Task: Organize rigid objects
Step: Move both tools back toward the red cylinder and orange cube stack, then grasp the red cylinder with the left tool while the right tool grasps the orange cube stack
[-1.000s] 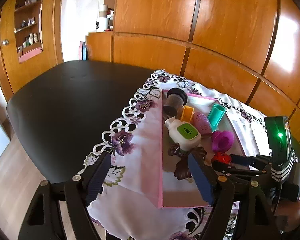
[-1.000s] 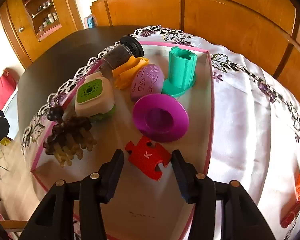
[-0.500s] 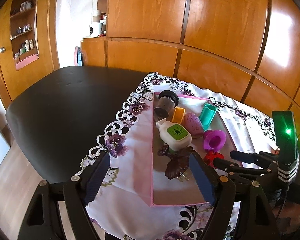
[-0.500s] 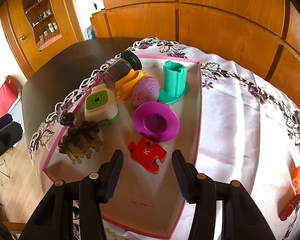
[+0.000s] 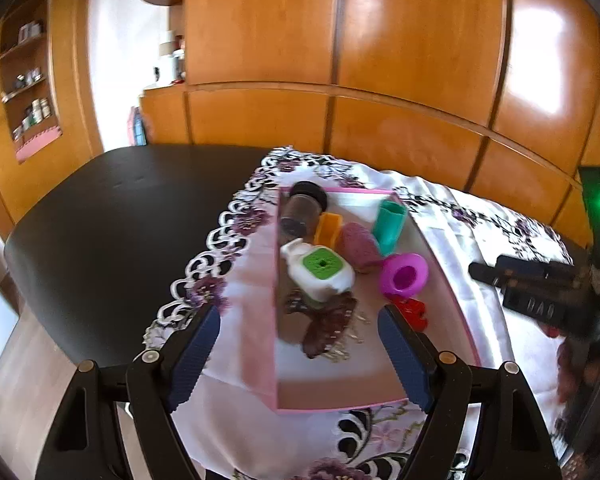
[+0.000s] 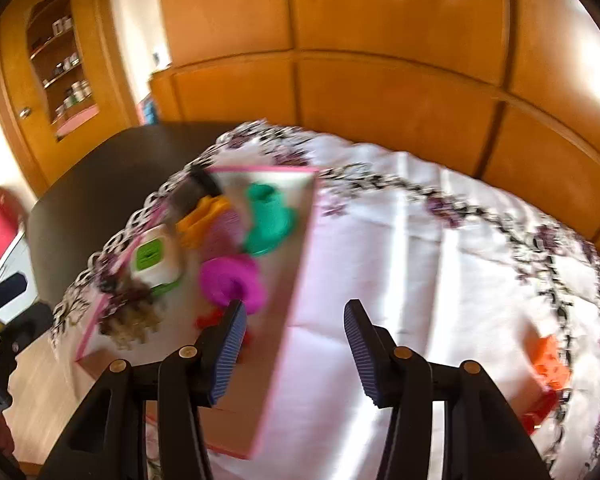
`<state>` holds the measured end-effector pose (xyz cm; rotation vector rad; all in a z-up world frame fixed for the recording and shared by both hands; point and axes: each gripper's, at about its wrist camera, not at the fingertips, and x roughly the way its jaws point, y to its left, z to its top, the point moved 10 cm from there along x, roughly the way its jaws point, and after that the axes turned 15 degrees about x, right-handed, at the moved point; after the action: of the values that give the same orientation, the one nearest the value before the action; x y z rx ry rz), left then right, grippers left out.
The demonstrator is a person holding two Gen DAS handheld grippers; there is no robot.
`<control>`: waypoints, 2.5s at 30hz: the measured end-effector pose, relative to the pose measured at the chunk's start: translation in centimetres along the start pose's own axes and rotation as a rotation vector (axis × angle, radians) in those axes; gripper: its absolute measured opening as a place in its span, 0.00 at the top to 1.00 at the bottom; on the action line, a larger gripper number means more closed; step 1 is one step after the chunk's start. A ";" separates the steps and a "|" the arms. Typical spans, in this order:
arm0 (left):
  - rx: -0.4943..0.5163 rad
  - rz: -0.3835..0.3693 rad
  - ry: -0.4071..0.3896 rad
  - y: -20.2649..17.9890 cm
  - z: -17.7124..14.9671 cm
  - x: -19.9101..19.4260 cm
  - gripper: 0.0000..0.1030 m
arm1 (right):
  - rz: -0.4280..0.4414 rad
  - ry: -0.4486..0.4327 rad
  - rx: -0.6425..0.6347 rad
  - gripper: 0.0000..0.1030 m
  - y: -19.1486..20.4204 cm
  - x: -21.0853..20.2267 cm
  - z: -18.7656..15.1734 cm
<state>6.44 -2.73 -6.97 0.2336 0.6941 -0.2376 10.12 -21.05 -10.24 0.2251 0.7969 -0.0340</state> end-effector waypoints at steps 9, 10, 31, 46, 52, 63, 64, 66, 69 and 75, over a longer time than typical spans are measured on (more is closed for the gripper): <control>0.132 -0.068 -0.018 -5.0 1.9 0.3 0.20 | -0.189 -0.114 0.151 0.50 -12.2 -3.3 4.4; 0.153 -0.077 -0.020 -5.8 2.2 0.4 0.20 | -0.217 -0.130 0.172 0.50 -14.0 -3.8 4.8; 0.458 -0.359 0.024 -24.3 5.1 4.7 0.20 | -0.375 -0.259 0.757 0.50 -33.9 -8.9 3.1; 0.725 -0.687 0.075 -41.3 3.7 6.8 0.39 | -0.336 -0.245 0.846 0.50 -35.3 -8.7 2.4; 0.762 -0.671 0.095 -44.5 3.4 8.9 0.49 | -0.329 -0.234 0.854 0.50 -35.4 -8.4 2.2; 0.594 -0.582 0.118 -39.0 2.0 9.9 0.74 | -0.218 -0.058 0.777 0.50 -32.5 -4.1 1.5; 0.573 -0.566 0.113 -37.9 1.8 9.9 0.74 | -0.207 -0.029 0.760 0.50 -32.0 -3.5 1.2; 0.532 -0.552 0.112 -36.2 1.4 9.9 0.74 | -0.202 0.012 0.725 0.50 -31.1 -2.5 0.9; 0.510 -0.545 0.098 -35.2 1.0 10.0 0.74 | -0.217 0.083 0.669 0.50 -29.9 -1.0 0.0; 0.503 -0.541 0.065 -35.0 0.7 9.8 0.73 | -0.267 0.121 0.610 0.35 -29.1 0.1 -0.9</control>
<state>3.97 -37.49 -17.51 0.5334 0.7448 -0.9296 6.21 -49.28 -16.37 0.7006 0.9181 -0.5236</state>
